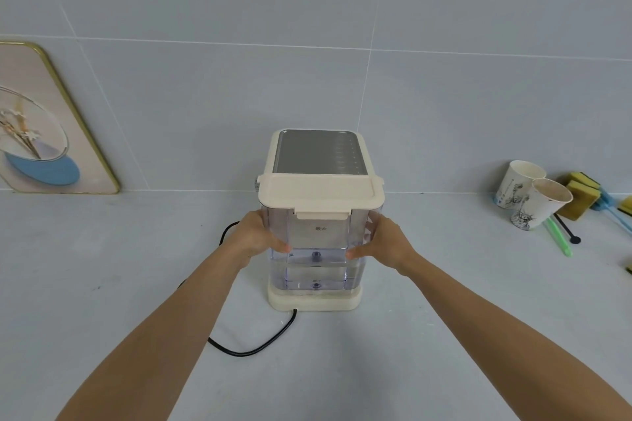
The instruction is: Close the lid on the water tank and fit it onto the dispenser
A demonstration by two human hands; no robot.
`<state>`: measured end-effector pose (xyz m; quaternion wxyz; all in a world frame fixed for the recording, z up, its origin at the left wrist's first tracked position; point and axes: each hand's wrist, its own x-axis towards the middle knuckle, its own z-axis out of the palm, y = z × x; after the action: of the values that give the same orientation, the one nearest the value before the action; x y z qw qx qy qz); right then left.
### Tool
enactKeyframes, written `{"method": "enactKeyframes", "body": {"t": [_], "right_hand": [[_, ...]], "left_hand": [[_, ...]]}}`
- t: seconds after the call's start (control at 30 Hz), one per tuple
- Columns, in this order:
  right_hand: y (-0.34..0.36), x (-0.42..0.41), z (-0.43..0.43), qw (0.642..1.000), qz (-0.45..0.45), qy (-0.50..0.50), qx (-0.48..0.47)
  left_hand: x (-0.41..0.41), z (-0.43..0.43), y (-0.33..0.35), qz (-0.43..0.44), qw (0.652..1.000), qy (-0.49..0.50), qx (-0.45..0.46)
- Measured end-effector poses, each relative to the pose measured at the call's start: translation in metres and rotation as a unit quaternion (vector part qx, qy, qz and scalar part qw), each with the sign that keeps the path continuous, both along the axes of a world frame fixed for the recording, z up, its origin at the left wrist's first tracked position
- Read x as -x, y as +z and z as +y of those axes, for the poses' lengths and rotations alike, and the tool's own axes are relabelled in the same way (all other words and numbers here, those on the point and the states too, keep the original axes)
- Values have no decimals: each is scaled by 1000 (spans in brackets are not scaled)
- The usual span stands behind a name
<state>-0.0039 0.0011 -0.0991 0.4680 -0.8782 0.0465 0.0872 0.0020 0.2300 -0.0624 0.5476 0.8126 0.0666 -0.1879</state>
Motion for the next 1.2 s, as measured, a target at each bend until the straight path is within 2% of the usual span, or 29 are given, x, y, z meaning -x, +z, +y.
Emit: {"method": "enactKeyframes", "body": {"t": [0.93,1.2], "right_hand": [[0,8,1,999,24,26,26],[16,26,2,999,-33,40,-13]], "left_hand": [[14,1,-5,-12,999,-33,-9],[31,-1,-6,-40,999,-3,23]]}}
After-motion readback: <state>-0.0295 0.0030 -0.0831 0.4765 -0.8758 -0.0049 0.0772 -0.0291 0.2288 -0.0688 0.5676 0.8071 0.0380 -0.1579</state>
